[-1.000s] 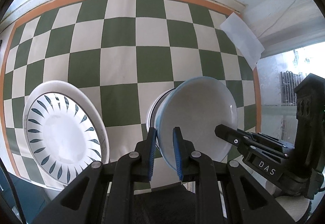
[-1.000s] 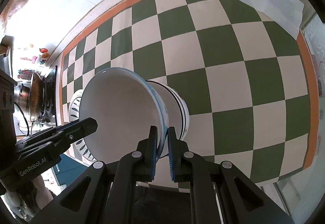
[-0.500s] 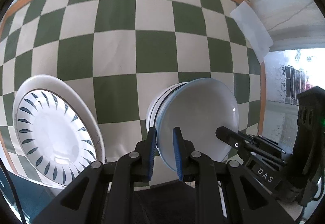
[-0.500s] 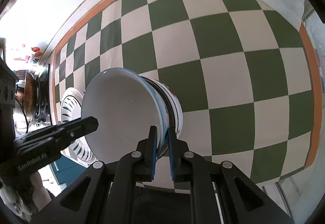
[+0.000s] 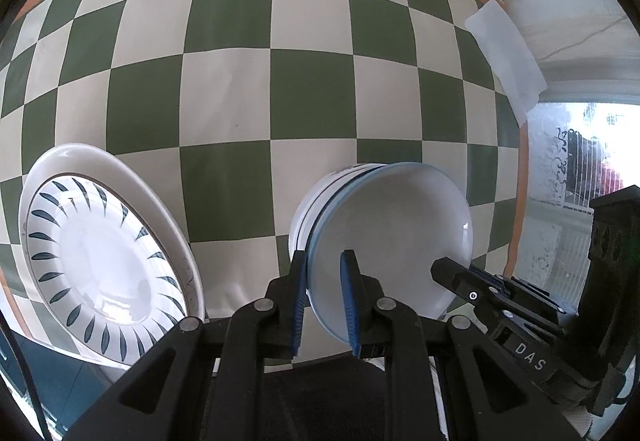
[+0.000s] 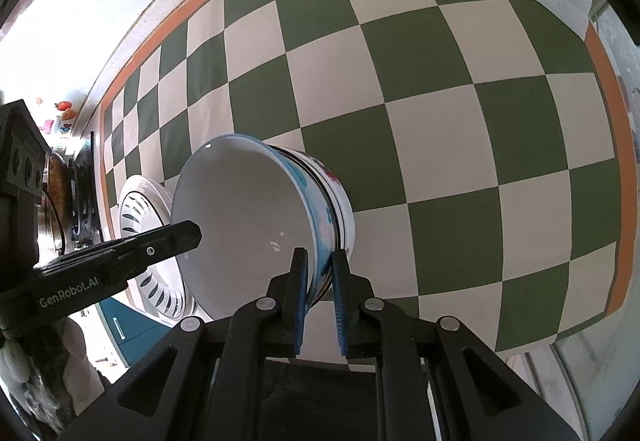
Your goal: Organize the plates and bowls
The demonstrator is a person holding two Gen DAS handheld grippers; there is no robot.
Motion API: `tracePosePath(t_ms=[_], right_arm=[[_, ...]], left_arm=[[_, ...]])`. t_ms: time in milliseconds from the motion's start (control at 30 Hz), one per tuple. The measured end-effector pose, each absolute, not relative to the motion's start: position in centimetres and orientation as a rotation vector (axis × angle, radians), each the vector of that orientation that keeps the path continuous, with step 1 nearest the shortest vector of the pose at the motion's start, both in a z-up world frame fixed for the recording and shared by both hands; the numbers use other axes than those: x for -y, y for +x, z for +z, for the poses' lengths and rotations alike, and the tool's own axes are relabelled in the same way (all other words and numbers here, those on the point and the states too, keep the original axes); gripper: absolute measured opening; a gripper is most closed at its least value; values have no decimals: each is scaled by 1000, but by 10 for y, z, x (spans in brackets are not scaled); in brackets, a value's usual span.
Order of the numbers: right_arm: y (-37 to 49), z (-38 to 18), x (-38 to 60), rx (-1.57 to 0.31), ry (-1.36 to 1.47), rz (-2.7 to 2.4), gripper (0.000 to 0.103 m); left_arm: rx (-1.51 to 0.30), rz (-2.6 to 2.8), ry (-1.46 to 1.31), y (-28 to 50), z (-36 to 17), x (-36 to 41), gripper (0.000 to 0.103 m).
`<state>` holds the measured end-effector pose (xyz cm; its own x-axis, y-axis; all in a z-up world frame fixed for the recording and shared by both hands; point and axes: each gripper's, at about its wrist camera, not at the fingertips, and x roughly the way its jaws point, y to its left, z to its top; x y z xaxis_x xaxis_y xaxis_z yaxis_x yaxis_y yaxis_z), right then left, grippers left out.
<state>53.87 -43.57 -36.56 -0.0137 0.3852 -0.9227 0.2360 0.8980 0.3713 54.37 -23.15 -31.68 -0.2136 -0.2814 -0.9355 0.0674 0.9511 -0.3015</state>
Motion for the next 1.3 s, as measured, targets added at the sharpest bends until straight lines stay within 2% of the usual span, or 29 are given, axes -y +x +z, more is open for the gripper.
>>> tracePosePath(t_ms=[633, 900, 967, 1033, 1067, 1133, 1200, 1233, 1300], right_arm=[[534, -351, 435, -1573, 464, 99, 15], [513, -318, 431, -1489, 389, 74, 15], [503, -304, 428, -1454, 364, 69, 15], [492, -288, 427, -1418, 351, 66, 15], [485, -279, 427, -1399, 347, 63, 15], [472, -262, 427, -1359, 342, 54, 22], [458, -245, 428, -1318, 345, 50, 25], [452, -238, 428, -1304, 348, 49, 26], [437, -221, 427, -1269, 351, 48, 28]], left_arm=[[-1639, -281, -44, 523, -289, 228, 16], [-1486, -278, 29, 495, -252, 222, 20], [-1438, -287, 44, 485, -238, 221, 28], [-1401, -300, 48, 476, -226, 219, 30], [-1383, -312, 46, 471, -218, 217, 35], [-1352, -322, 50, 462, -205, 215, 49], [-1311, -334, 49, 453, -191, 213, 72], [-1295, -338, 45, 449, -185, 212, 76], [-1264, -348, 40, 440, -172, 209, 78]])
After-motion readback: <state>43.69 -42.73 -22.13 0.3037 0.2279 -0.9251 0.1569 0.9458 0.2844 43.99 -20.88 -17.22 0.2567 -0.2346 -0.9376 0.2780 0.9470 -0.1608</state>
